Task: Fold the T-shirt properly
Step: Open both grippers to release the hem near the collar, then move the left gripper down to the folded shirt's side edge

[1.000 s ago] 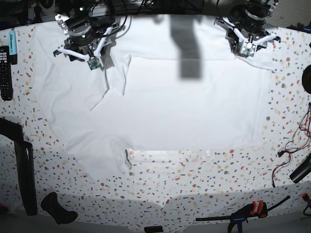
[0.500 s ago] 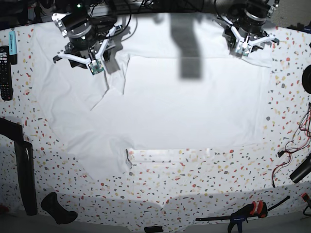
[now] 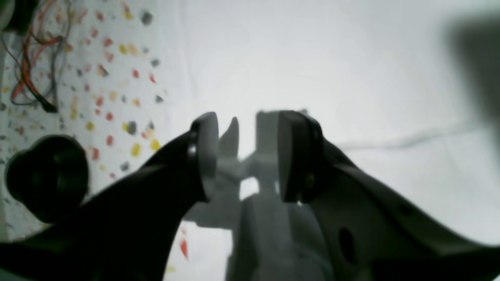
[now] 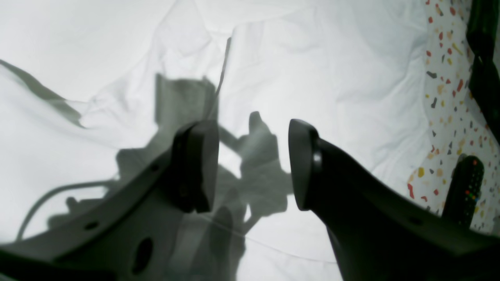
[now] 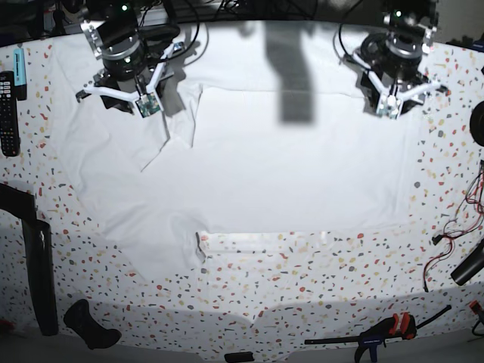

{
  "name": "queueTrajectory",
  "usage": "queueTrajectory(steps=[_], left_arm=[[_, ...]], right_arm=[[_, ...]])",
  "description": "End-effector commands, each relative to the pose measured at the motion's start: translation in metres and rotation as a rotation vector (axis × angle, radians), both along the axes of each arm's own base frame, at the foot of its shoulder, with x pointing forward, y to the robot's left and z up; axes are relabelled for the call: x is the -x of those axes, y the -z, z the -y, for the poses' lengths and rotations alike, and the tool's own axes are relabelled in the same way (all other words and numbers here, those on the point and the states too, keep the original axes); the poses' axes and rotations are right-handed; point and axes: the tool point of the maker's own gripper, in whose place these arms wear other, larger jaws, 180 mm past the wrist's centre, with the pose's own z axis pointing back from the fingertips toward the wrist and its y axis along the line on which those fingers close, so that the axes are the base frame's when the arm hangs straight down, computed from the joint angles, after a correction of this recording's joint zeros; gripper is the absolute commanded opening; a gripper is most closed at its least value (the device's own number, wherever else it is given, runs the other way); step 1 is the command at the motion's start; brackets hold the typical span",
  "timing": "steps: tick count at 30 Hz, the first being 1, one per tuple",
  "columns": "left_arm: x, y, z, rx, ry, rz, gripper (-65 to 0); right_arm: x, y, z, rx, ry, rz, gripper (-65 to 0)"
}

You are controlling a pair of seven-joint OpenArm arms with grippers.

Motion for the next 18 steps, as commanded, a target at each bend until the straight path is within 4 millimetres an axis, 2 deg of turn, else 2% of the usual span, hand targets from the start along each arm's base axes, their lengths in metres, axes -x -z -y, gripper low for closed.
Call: queueTrajectory(steps=[1, 4, 7, 9, 11, 13, 18], left_arm=[[-0.013, -0.015, -0.001, -0.007, 0.000, 0.055, -40.4], [-0.034, -0.028, -0.002, -0.011, -0.005, 0.099, -40.4], [-0.060, -0.045, 0.009, -0.012, 0.070, 0.156, -40.5], [-0.083, -0.061, 0.017, -0.015, 0.138, 0.224, -40.5], [-0.109, -0.071, 0.015, -0.031, 0.150, 0.263, -40.5], [-0.135, -0.073, 0.005, -0.035, 0.122, 0.271, -40.5], [-0.191, -0.057, -0.013, 0.008, 0.091, 0.168, -40.5]], right_arm=[[-0.005, -0.010, -0.002, -0.005, -0.009, 0.042, -35.9], [-0.006, -0.011, -0.002, -0.005, -0.008, 0.047, -35.9], [-0.012, -0.014, -0.003, -0.011, -0.006, 0.061, -35.9], [-0.015, -0.016, -0.002, -0.014, 0.000, 0.063, -35.9], [-0.019, -0.017, -0.001, -0.009, 0.012, 0.061, -35.9], [-0.023, -0.019, 0.001, -0.004, 0.017, 0.065, -35.9], [-0.027, -0.022, 0.001, -0.005, 0.018, 0.078, -35.9]])
